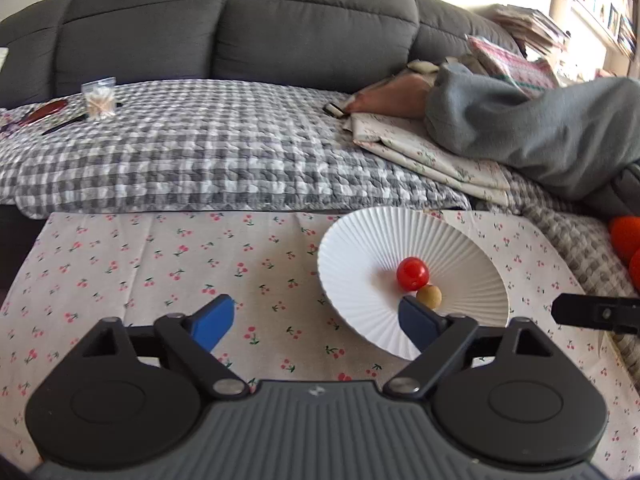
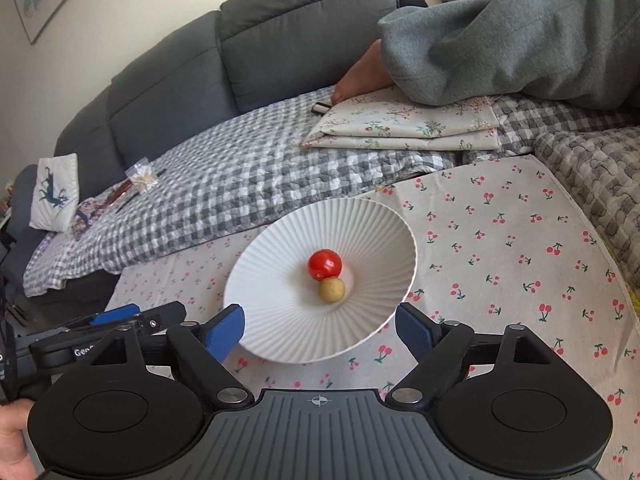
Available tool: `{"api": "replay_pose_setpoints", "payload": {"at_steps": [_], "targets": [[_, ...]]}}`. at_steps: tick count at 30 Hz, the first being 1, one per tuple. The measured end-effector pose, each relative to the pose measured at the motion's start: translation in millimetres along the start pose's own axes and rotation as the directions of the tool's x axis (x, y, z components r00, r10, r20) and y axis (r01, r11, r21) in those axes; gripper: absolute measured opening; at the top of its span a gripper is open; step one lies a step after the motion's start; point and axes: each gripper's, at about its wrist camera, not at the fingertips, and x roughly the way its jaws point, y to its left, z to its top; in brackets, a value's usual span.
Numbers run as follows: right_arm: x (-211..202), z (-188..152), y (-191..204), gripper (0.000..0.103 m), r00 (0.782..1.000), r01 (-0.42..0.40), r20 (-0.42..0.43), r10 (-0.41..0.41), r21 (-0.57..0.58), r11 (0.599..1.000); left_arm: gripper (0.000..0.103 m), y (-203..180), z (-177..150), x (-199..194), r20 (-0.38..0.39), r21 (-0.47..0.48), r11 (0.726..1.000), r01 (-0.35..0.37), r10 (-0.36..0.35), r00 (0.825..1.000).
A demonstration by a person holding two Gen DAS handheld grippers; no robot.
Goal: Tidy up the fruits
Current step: 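Move the left tool back to the fruit cluster and grasp an orange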
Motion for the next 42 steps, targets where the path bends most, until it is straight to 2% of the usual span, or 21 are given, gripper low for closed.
{"api": "replay_pose_setpoints", "payload": {"at_steps": [1, 4, 15, 21, 29, 35, 40, 42], "targets": [[-2.7, -1.1, 2.9, 0.091, 1.0, -0.004, 0.003, 0.004, -0.007, 1.0, 0.097, 1.5, -1.7, -5.4, 0.005, -0.009, 1.0, -0.004, 0.004, 1.0], [-12.2, -6.0, 12.0, 0.092, 1.0, -0.018, 0.007, 0.018, -0.024, 1.0, 0.101, 5.5, -8.7, -18.6, 0.006, -0.027, 1.0, -0.012, 0.012, 1.0], [-52.9, -29.7, 26.2, 0.095, 0.994, -0.107, 0.013, 0.107, -0.016, 0.994, 0.102, 27.4, -39.4, -55.9, -0.029, -0.06, 0.998, 0.02, -0.021, 0.999], [-63.6, -43.2, 23.4, 0.095, 0.995, -0.103, 0.002, 0.103, 0.006, 0.995, 0.102, 19.0, -63.3, -61.8, -0.078, -0.013, 0.998, 0.059, -0.059, 0.995], [-50.5, -69.2, 36.0, 0.095, 0.993, -0.09, -0.077, 0.087, -0.036, 0.995, 0.101, -4.5, -98.5, -49.1, -0.183, 0.072, 0.991, 0.113, -0.098, 0.978], [-35.6, -78.8, 38.7, 0.095, 0.993, -0.05, -0.111, 0.045, -0.046, 0.998, 0.098, -14.8, -117.5, -33.3, -0.24, 0.129, 0.986, 0.105, -0.072, 0.968], [-24.2, -83.4, 37.4, 0.095, 0.99, -0.034, -0.136, 0.028, -0.04, 0.999, 0.08, -20.7, -125.0, -27.6, -0.257, 0.174, 0.979, 0.109, -0.062, 0.964], [-21.9, -84.9, 37.2, 0.095, 0.99, -0.037, -0.137, 0.032, -0.037, 0.999, 0.068, -21.0, -126.3, -25.2, -0.264, 0.177, 0.978, 0.112, -0.062, 0.962]]}}
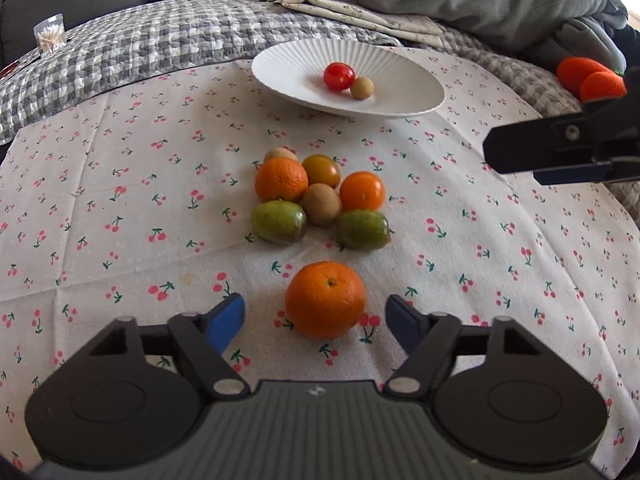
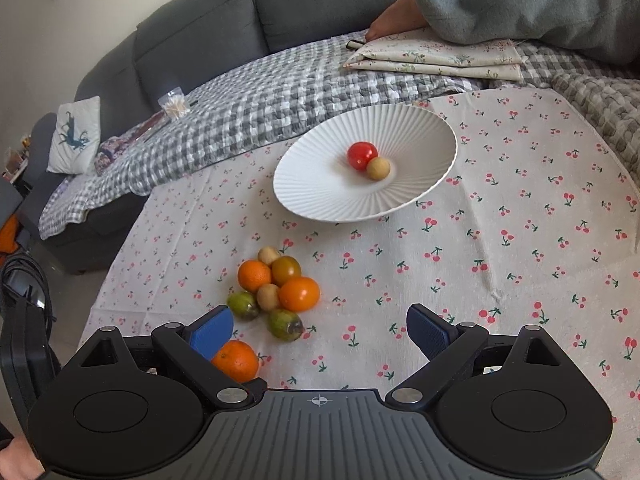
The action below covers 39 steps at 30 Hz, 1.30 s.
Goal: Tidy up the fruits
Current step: 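Move the left tool back to the fruit cluster and grasp an orange, then grasp the green lime with the right tool while the left tool holds the orange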
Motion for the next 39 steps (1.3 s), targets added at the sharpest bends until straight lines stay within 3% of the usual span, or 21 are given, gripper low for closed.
{"api": "replay_pose_setpoints", "payload": {"at_steps": [10, 14, 24, 30, 32, 39], "targets": [[8.7, -3.3, 6.7, 0.095, 1.0, 0.0, -0.008, 0.0, -0.024, 1.0, 0.052, 1.3, 1.0, 1.0, 0.013, 0.008, 1.0, 0.002, -0.002, 1.0], [14.2, -6.0, 8.1, 0.095, 1.0, 0.008, -0.018, -0.008, -0.036, 0.999, 0.041, -1.8, 1.0, 0.5, 0.017, 0.028, 1.0, 0.009, -0.01, 1.0], [30.6, -13.9, 17.0, 0.093, 0.999, 0.006, -0.035, -0.009, -0.078, 0.997, 0.04, 7.5, 3.4, -1.8, 0.013, 0.014, 0.999, -0.029, 0.029, 0.999], [52.2, -21.4, 22.3, 0.083, 0.998, 0.003, -0.066, -0.01, -0.103, 0.995, 0.04, 24.2, 5.3, -4.7, 0.008, -0.041, 0.996, -0.076, 0.077, 0.997], [60.1, -23.7, 23.9, 0.073, 0.997, -0.004, -0.076, -0.004, -0.109, 0.994, 0.04, 28.4, 5.4, -5.6, 0.001, -0.056, 0.995, -0.077, 0.078, 0.997], [77.8, -24.7, 29.5, 0.058, 0.998, -0.018, -0.069, 0.009, -0.129, 0.991, 0.04, 44.6, 8.8, -12.0, 0.014, -0.097, 0.99, -0.106, 0.108, 0.994]]}}
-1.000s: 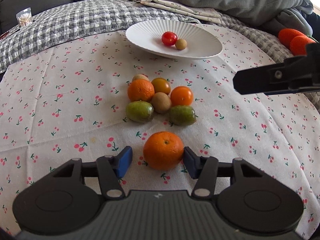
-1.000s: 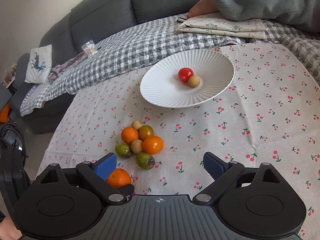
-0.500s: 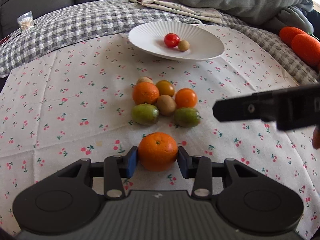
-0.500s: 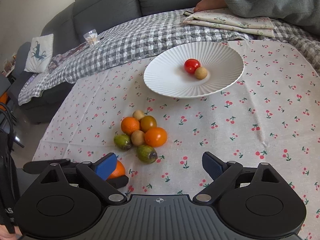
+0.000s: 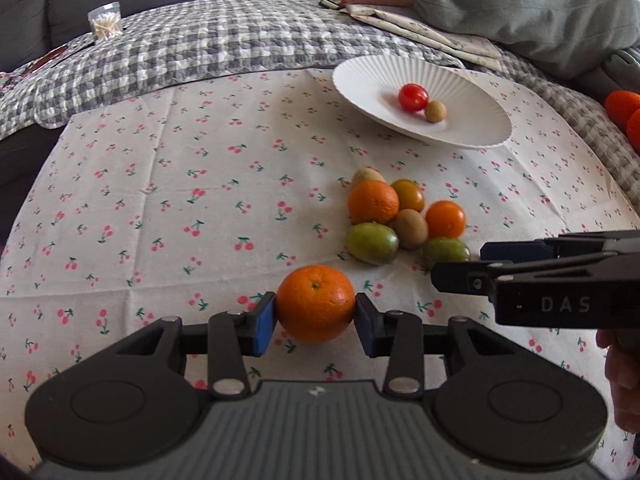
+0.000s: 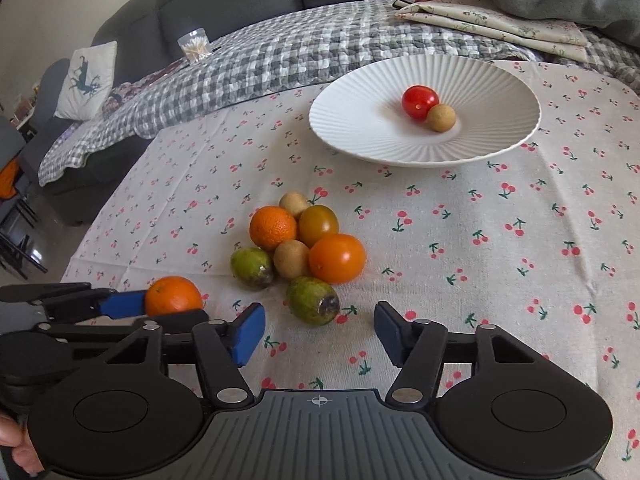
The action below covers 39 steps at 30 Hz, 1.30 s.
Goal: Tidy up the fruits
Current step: 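Grasp the green lime with the right tool while the left tool holds the orange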
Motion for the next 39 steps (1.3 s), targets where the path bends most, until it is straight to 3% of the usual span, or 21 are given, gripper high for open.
{"api": "replay_pose_setpoints", "payload": {"at_steps": [3, 7, 26, 39], "targets": [[6.2, 0.4, 1.6, 0.05, 1.0, 0.007, 0.01, -0.007, -0.011, 1.0, 0.04, 4.4, 0.9, 0.9, -0.003, -0.014, 1.0, 0.002, -0.002, 1.0], [9.9, 2.1, 4.4, 0.029, 1.0, 0.014, 0.018, -0.013, -0.024, 1.0, 0.04, 4.5, 1.1, 2.5, -0.006, -0.01, 1.0, -0.002, 0.002, 1.0], [-14.9, 9.0, 4.2, 0.029, 1.0, 0.02, 0.014, -0.02, -0.037, 0.999, 0.04, 10.1, 12.1, -3.4, 0.028, -0.034, 0.999, -0.013, 0.014, 1.0], [-58.8, 28.1, -3.5, 0.029, 0.996, -0.015, 0.09, 0.015, 0.001, 1.0, 0.04, -7.3, 34.9, -42.8, 0.087, -0.07, 0.997, -0.031, 0.037, 0.996]]}}
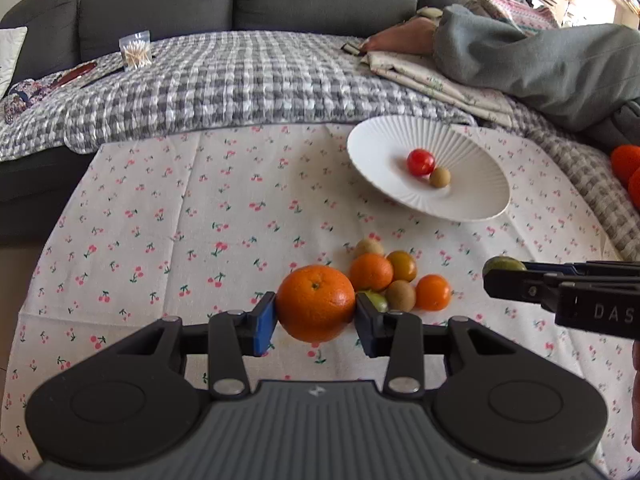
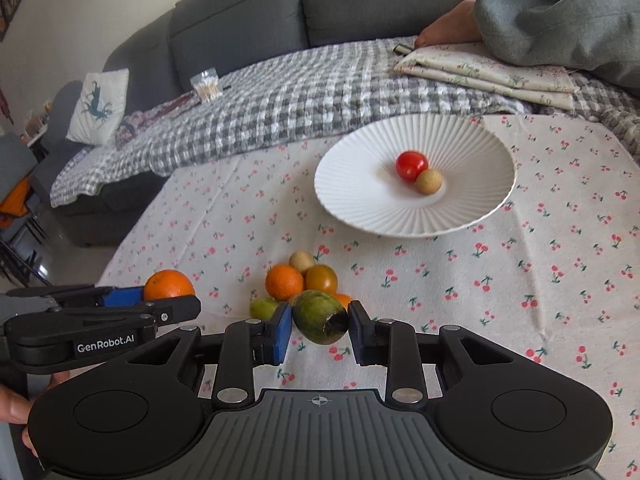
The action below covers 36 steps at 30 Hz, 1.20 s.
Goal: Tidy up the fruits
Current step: 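Grasp the green lime with the right tool while the left tool holds the orange, then carry the orange and lime into the white bowl and release both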
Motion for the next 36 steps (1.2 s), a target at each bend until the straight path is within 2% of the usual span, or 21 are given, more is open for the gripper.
{"api": "replay_pose_setpoints", "payload": {"at_steps": [4, 9, 15, 19, 25, 31, 36], "targets": [[-23.1, 12.2, -15.1, 0.029, 0.999, 0.0, 0.048, -0.002, 0.051, 0.999, 0.04, -13.6, 9.5, -20.9, -0.004, -0.02, 1.0, -0.007, 0.006, 1.0], [-51.5, 23.8, -31.7, 0.029, 0.995, -0.015, 0.101, 0.003, 0.115, 0.993, 0.04, -35.0, 19.7, -57.5, 0.024, -0.001, 1.0, -0.003, 0.003, 1.0], [-71.6, 26.1, -40.4, 0.029, 0.993, 0.004, 0.12, -0.021, 0.143, 0.99, 0.04, -53.2, 28.9, -77.4, 0.016, 0.026, 1.0, 0.014, -0.014, 1.0], [-80.4, 26.1, -48.0, 0.029, 0.99, 0.036, 0.125, -0.058, 0.174, 0.984, 0.04, -60.1, 39.0, -89.5, 0.048, 0.043, 0.998, 0.049, -0.051, 0.998], [-82.6, 31.0, -35.7, 0.029, 0.987, 0.078, 0.127, -0.103, 0.184, 0.98, 0.04, -43.2, 35.9, -81.7, 0.062, 0.054, 0.994, 0.1, -0.103, 0.993], [-84.7, 42.0, -18.7, 0.029, 0.979, 0.159, 0.097, -0.18, 0.187, 0.969, 0.04, -18.6, 49.3, -80.9, 0.082, 0.069, 0.993, 0.093, -0.099, 0.992], [-99.3, 61.8, -0.9, 0.029, 0.973, 0.181, 0.122, -0.195, 0.116, 0.977, 0.04, -16.6, 61.7, -75.3, 0.096, 0.091, 0.987, 0.129, -0.138, 0.986]]}}
